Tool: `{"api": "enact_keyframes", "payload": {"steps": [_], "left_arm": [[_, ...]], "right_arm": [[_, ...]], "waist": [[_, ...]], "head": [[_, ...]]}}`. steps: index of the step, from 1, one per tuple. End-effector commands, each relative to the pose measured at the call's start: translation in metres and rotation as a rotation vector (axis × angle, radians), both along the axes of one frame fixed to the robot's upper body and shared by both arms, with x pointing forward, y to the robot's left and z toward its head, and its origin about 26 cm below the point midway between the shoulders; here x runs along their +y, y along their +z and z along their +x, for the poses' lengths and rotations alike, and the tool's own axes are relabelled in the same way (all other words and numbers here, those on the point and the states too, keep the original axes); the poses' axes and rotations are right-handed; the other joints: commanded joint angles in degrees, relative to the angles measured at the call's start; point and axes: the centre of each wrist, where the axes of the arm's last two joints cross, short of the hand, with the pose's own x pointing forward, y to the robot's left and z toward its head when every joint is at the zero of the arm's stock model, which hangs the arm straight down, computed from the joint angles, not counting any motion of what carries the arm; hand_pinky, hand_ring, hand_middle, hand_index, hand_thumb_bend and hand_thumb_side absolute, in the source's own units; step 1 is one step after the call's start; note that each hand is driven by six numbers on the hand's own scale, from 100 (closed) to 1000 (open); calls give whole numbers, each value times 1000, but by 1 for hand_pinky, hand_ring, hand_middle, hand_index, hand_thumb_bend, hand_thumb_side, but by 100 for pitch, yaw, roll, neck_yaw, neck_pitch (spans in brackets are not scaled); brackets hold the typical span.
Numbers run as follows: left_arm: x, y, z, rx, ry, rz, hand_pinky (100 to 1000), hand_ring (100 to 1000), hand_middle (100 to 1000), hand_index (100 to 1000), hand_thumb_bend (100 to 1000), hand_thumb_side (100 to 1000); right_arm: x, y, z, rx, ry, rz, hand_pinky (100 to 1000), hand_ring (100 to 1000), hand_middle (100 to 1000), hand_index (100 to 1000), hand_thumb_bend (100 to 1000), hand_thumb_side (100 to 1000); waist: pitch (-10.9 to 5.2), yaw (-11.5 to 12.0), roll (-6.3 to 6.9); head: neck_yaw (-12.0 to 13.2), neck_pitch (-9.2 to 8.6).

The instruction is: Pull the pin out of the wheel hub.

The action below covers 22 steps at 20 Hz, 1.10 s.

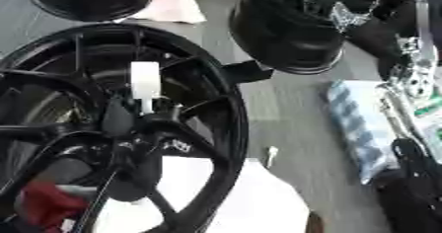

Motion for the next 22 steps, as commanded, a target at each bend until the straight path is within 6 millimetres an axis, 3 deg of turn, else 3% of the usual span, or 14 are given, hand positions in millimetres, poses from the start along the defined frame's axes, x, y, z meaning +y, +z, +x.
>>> {"api": "enact_keyframes", "payload": {"steps": [1,4,10,22], "left_arm": [[-1,6,-1,-12,-7,18,972,652,596,817,103,782],[-2,5,0,0,-16,14,973,653,597,818,104,782],[0,7,-1,-4,-20,23,971,656,599,819,100,773],[1,5,-3,15,-21,49,971,654,600,819,100,775]], "right_arm": [[-2,11,-4,-29,-8,-34,611,582,451,535,557,100],[-1,10,-4,-15,-3,-39,611,585,452,536,561,100],[-1,11,-4,2,4,-72,627,608,469,559,568,100],[14,47,1,120,74,-584,702,712,567,658,601,100]], "waist": [[-65,-26,44],[-71,-57,69],[-101,-39,65],[-197,-38,25]], "head": [[39,49],[138,169],[193,192],[124,230]]}}
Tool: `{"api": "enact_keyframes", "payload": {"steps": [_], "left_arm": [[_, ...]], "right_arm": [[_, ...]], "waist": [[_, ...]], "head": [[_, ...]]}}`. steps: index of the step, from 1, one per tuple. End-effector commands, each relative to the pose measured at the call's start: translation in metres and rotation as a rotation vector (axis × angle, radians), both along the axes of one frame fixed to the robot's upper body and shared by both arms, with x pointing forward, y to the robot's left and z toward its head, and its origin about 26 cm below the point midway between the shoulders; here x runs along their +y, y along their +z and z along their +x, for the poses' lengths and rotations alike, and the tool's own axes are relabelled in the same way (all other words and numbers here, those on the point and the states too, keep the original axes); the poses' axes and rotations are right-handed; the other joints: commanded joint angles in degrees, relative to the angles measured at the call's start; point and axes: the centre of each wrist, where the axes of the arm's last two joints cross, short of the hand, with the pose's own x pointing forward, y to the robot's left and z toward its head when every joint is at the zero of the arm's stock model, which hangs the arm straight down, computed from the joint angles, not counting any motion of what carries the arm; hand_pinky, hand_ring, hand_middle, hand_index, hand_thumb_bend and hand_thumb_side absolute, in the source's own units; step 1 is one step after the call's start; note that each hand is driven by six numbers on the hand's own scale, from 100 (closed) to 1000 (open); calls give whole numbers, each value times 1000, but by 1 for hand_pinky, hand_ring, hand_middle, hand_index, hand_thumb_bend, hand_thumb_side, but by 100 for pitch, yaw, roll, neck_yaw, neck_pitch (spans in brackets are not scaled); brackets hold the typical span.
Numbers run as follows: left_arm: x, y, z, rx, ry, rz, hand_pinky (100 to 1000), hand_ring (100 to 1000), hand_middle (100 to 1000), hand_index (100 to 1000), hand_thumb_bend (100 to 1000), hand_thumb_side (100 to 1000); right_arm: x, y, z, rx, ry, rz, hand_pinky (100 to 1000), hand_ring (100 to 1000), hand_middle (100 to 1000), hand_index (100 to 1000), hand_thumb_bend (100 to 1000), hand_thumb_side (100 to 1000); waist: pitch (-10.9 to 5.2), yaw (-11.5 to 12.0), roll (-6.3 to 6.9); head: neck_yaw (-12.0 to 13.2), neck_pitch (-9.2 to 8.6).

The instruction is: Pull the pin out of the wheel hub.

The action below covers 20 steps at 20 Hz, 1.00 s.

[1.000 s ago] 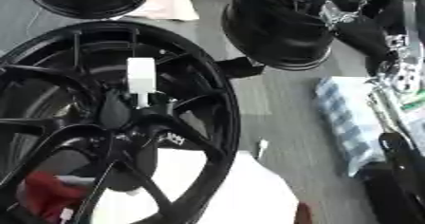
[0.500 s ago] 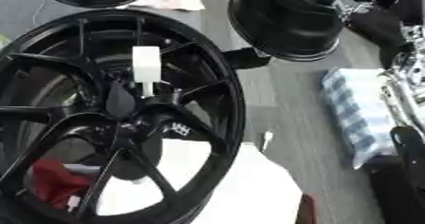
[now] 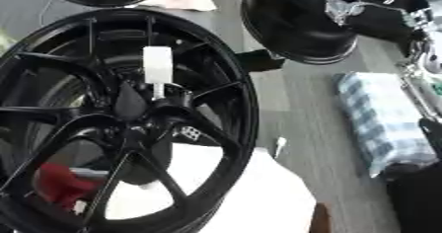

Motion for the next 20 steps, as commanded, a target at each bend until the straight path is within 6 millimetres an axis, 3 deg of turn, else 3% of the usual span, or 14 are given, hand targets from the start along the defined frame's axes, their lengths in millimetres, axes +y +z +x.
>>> {"api": "enact_keyframes", "payload": {"steps": [1,13,20], "left_arm": [[2,10,-1,-14,-9,46,971,654,600,819,100,775],[-1,14,2,-8,-40,72,971,653,601,819,100,776],[-2,16,3,-5,-59,78,970,654,603,818,100,775]], "right_arm": [[5,19,-3,5,21,-180,708,716,574,666,599,100],[24,30,-3,74,224,-776,783,764,687,748,524,125],[26,36,3,57,314,-952,780,764,688,752,523,153]], "waist": [[-147,-18,23],[-171,124,-67],[-219,203,-98]], "head": [[-53,16],[-347,-4],[-483,9]]}}
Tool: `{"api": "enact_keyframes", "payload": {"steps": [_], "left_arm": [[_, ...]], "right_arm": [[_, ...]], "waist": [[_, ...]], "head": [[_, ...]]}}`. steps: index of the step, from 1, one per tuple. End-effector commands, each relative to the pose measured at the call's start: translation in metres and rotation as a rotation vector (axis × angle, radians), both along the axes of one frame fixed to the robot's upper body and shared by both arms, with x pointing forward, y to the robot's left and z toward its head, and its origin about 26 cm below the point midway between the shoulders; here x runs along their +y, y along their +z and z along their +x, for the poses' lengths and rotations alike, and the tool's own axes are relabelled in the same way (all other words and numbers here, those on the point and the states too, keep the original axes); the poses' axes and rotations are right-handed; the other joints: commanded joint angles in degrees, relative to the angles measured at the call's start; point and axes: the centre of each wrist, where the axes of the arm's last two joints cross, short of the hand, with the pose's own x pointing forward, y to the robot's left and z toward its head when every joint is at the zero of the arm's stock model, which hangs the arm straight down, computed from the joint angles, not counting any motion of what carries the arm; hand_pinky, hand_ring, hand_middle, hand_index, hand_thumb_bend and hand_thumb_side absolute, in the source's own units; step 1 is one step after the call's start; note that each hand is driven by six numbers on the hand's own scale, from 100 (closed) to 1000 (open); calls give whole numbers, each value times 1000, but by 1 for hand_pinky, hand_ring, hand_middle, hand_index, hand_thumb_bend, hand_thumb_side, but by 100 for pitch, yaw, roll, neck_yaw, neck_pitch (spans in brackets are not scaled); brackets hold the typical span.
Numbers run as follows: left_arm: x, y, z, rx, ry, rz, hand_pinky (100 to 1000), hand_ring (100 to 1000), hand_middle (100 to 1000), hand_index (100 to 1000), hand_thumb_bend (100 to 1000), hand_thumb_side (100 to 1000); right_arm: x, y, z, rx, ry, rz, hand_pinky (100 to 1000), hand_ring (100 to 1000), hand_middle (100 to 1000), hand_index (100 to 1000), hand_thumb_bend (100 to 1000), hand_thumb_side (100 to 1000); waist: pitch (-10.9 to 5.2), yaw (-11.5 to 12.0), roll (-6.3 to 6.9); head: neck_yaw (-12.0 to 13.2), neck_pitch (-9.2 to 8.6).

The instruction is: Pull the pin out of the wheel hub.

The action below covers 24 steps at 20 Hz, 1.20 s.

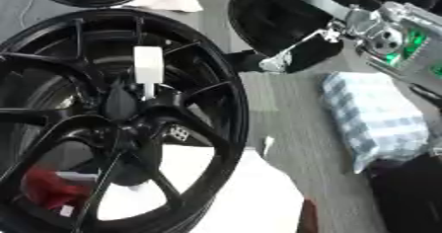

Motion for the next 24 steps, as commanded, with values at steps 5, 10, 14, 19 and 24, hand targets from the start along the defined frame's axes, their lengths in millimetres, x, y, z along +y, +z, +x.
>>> {"api": "enact_keyframes", "payload": {"steps": [5,10,14,19,24], "left_arm": [[1,13,0,-13,-28,36,970,655,604,818,100,774],[2,12,-1,-3,-24,33,970,656,605,819,100,774],[3,12,-1,8,-22,31,970,657,606,818,101,775],[4,11,-2,16,-14,28,971,656,606,818,104,778],[5,10,-3,20,-4,27,971,656,605,817,105,779]], "right_arm": [[7,19,12,34,59,-89,766,754,670,743,526,167],[20,24,24,112,62,-55,752,750,658,738,515,171],[35,26,34,199,77,-37,748,749,655,736,507,171],[53,30,49,304,83,-20,745,756,660,746,500,177],[66,40,55,380,84,-23,746,762,668,753,500,181]], "waist": [[-220,12,19],[-310,-30,0],[-375,-46,-26],[-414,-42,-71],[-410,-53,-99]], "head": [[-117,10],[-115,91],[-133,140],[-166,196],[-191,268]]}}
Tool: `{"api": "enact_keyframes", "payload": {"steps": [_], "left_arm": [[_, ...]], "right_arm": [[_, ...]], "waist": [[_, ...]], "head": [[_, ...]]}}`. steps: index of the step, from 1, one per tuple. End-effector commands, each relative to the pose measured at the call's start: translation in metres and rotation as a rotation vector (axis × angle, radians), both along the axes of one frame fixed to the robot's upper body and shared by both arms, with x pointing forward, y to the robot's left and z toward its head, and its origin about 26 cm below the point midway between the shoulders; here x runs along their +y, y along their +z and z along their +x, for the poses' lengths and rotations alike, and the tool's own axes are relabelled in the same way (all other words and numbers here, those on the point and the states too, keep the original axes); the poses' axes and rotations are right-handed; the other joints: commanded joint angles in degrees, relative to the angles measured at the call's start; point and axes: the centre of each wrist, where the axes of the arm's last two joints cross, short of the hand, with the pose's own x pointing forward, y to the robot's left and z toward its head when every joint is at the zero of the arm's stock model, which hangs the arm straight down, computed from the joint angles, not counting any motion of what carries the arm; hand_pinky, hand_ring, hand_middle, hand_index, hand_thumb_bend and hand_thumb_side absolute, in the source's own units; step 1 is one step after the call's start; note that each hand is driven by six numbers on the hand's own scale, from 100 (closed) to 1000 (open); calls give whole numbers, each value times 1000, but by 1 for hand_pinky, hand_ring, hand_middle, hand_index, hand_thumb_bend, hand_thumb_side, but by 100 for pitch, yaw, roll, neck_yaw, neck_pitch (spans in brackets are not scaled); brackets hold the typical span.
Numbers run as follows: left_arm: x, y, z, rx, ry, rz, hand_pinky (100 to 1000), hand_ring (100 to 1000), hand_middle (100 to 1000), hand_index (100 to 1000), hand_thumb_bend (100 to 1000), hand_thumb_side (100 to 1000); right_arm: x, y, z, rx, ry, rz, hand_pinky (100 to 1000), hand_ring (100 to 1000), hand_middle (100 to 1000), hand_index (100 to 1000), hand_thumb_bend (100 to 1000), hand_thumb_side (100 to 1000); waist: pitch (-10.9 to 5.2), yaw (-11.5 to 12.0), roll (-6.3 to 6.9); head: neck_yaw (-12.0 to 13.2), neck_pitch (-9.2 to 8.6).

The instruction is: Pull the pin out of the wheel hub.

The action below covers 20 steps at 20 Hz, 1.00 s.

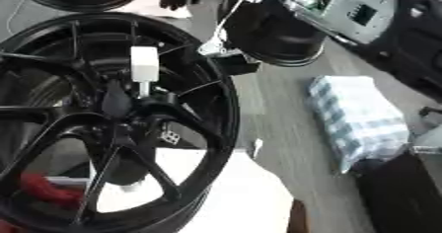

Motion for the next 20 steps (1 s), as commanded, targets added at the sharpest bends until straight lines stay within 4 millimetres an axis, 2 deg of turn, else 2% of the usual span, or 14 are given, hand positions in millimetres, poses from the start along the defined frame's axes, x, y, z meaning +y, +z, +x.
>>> {"api": "enact_keyframes", "payload": {"steps": [1,4,8,10,11,13,20], "left_arm": [[2,9,-1,-16,3,29,971,656,605,817,105,779],[1,10,-1,-18,-2,32,972,654,605,817,105,783],[0,10,0,-15,-1,37,972,654,604,817,105,784],[0,10,0,-15,2,37,972,654,604,817,105,784],[0,10,0,-14,2,36,973,653,604,817,109,790],[-1,9,0,-9,4,34,973,652,604,816,110,792],[-2,10,1,-2,6,32,974,644,604,816,112,794]], "right_arm": [[-1,14,0,26,-14,-12,746,762,668,753,500,181],[3,19,2,58,-3,-24,744,782,695,773,496,194],[16,22,17,118,-2,-38,745,784,700,775,497,208],[16,25,20,132,3,-51,745,784,700,775,497,208],[16,26,21,139,6,-58,747,813,754,817,544,267],[18,27,24,153,15,-76,746,818,763,824,555,283],[20,36,31,192,51,-99,740,814,756,823,545,286]], "waist": [[-119,-14,59],[-85,14,28],[-34,44,-13],[-32,36,-12],[-22,43,-26],[0,66,-65],[13,94,-107]], "head": [[-21,38],[-31,87],[-7,114],[3,115],[5,115],[8,116],[-23,116]]}}
